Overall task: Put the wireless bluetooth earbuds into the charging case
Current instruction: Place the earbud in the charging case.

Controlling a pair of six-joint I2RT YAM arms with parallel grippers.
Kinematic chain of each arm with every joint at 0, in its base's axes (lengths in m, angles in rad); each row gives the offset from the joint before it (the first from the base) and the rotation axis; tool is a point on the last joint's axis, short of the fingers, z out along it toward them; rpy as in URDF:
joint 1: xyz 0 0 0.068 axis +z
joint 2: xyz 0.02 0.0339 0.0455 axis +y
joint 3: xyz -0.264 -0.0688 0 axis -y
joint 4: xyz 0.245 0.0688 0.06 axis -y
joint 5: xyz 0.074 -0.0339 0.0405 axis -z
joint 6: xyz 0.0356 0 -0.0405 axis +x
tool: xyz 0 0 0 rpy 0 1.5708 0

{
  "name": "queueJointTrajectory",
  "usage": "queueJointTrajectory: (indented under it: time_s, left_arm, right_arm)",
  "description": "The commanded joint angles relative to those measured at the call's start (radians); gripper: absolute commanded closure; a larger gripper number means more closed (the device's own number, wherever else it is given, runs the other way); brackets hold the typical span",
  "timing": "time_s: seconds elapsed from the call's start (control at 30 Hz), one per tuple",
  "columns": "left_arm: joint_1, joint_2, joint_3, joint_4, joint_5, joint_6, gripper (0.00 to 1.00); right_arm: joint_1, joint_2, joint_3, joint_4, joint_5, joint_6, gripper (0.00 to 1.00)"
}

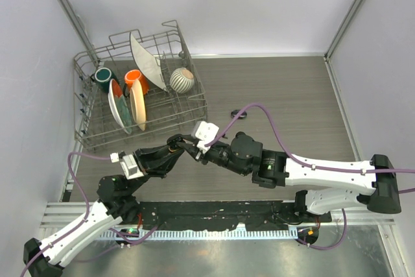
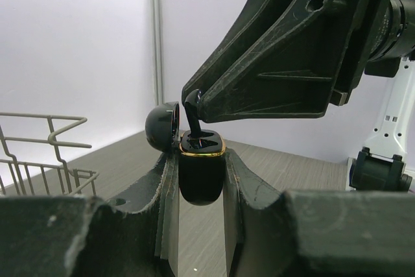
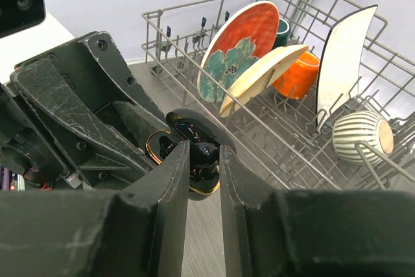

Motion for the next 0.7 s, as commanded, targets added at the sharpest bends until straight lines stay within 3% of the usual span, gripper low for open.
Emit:
queueJointTrajectory:
  time_s: [0.0,0.47,0.67]
  left_arm:
    - [-0.003,-0.028,-0.035,0.113,-0.004,0.01,1.0]
    - [-0.001,-0.045,-0.04,0.102,-0.023,0.019,1.0]
    - [-0.001,-0.057,-0.041,0.096,-0.036,0.027,1.0]
  right_arm:
    - [0.018,0.025,0.032,-0.099,0.068,-0.026,0.99]
    - [0.056,0.03,0.05,-0.094,0.2,-0.026,0.99]
    - [0.064,0.051,0.06,-0.102,0.19,-0.017,0.99]
